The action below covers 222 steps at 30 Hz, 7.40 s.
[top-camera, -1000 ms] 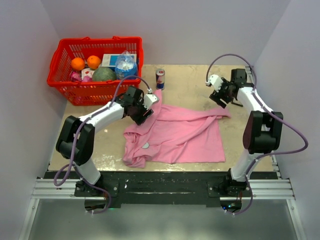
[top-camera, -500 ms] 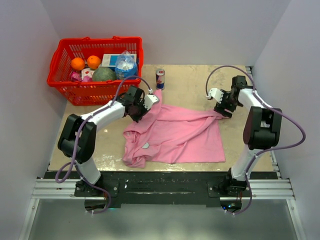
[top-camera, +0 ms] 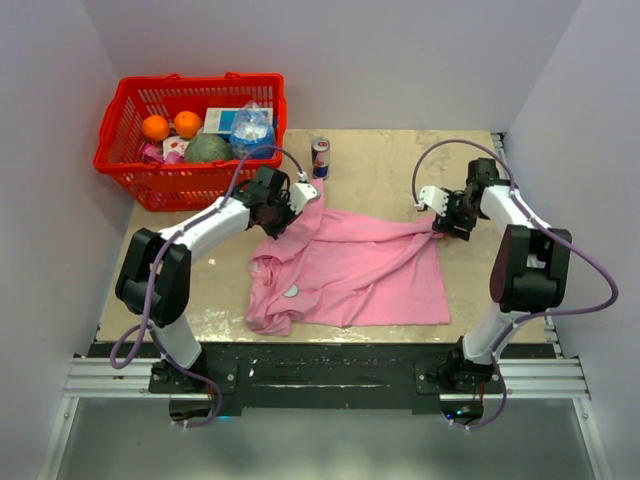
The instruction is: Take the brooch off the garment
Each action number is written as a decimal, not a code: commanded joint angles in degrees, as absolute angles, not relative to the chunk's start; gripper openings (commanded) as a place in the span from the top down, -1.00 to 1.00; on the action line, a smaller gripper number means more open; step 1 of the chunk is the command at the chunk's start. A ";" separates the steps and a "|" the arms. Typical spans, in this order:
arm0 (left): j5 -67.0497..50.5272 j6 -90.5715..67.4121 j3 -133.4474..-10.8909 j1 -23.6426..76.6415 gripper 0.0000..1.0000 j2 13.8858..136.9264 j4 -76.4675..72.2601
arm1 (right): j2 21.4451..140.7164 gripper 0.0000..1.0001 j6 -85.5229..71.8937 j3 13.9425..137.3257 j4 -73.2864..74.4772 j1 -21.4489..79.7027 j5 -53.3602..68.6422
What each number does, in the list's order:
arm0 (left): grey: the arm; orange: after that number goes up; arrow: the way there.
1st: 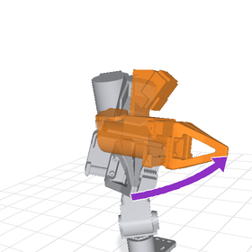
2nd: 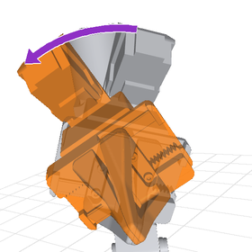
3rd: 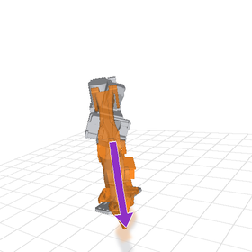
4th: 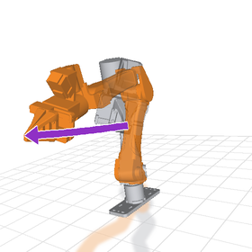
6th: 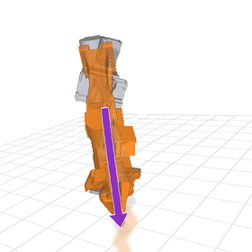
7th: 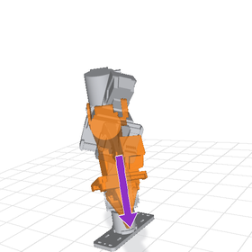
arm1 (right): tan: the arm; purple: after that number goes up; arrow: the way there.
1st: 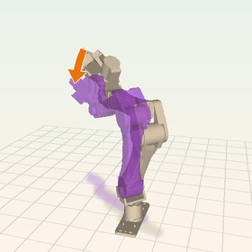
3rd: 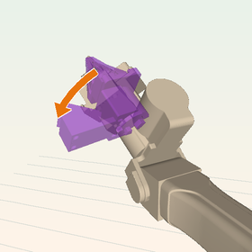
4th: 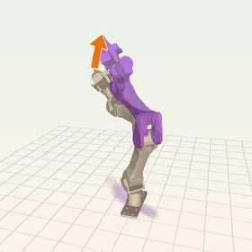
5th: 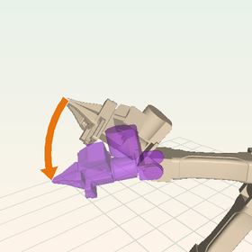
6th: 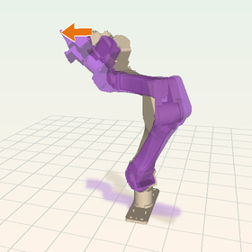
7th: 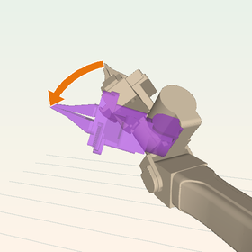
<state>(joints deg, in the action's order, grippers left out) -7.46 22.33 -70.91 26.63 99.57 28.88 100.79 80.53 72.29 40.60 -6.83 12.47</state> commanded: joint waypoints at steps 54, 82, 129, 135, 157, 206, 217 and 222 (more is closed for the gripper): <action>-7.21 25.93 -81.30 22.76 -0.50 106.52 28.48 | 98.44 -0.25 77.97 68.21 32.19 -7.73 11.52; -4.38 19.34 -67.59 10.29 -0.63 92.28 42.19 | 91.85 1.00 63.37 65.48 16.08 -7.65 11.51; -19.69 27.95 -107.30 8.44 1.00 60.92 45.26 | 51.69 1.00 37.44 102.82 33.65 -8.53 -4.30; -18.46 29.71 -116.09 8.44 1.00 59.24 47.10 | 49.13 1.00 36.91 107.93 36.47 -8.44 -6.50; -27.69 31.73 -74.38 8.70 1.00 62.91 32.27 | 51.91 1.00 44.03 60.51 14.54 -8.44 -1.05; -18.98 22.16 -65.13 25.92 -0.64 96.41 29.89 | 99.32 1.00 4.13 70.93 15.29 21.18 19.69; -13.28 18.81 -64.43 29.09 -0.99 101.34 25.93 | 100.46 1.00 4.57 69.70 15.73 21.80 19.69; -9.67 20.21 -63.55 31.28 -0.87 102.13 24.87 | 101.60 1.00 4.57 70.40 16.08 21.71 19.34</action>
<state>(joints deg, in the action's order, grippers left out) -12.99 20.32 -64.03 29.41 101.80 27.70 101.97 5.63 69.49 17.15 21.47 19.00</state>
